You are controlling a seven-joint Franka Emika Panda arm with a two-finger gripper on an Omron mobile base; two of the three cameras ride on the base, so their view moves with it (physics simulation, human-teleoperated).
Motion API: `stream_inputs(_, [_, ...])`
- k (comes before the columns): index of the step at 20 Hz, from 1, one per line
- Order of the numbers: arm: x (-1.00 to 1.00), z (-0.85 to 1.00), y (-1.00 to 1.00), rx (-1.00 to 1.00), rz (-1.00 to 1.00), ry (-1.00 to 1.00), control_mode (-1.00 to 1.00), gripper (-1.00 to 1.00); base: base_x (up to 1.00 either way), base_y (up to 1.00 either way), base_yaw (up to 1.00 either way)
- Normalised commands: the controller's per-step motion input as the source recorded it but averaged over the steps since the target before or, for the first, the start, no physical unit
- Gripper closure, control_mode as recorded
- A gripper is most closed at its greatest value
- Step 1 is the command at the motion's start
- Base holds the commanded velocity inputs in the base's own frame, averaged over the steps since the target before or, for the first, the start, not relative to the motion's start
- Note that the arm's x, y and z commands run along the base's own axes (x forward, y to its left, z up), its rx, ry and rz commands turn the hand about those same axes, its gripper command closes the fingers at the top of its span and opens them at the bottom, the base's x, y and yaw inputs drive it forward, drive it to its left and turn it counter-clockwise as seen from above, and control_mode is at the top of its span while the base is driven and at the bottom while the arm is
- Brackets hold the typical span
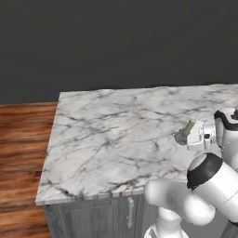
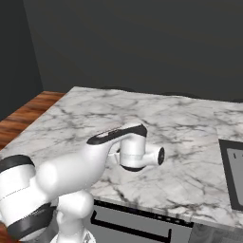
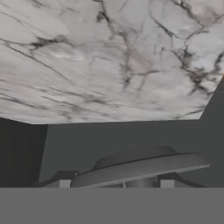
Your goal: Pick the candle and candle from the dining table and place them in the open cabinet. Close the cabinet after placing the objects.
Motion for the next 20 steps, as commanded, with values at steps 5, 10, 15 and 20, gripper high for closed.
stream_inputs(5, [-0.21,0.51,0.0,-0.01,-0.09,0.13,-1.0,1.0,0.0,0.0,0.0])
stream_inputs(10, [-0.07,0.4,0.0,0.0,-0.07,0.18,-1.0,1.0,0.0,0.0,0.0])
stream_inputs(15, [-0.05,0.21,0.0,0.0,-0.01,0.09,-1.0,1.0,0.0,0.0,0.0])
stream_inputs(20, [0.0,0.0,0.01,-0.01,0.0,0.01,-1.0,1.0,0.0,0.0,0.0])
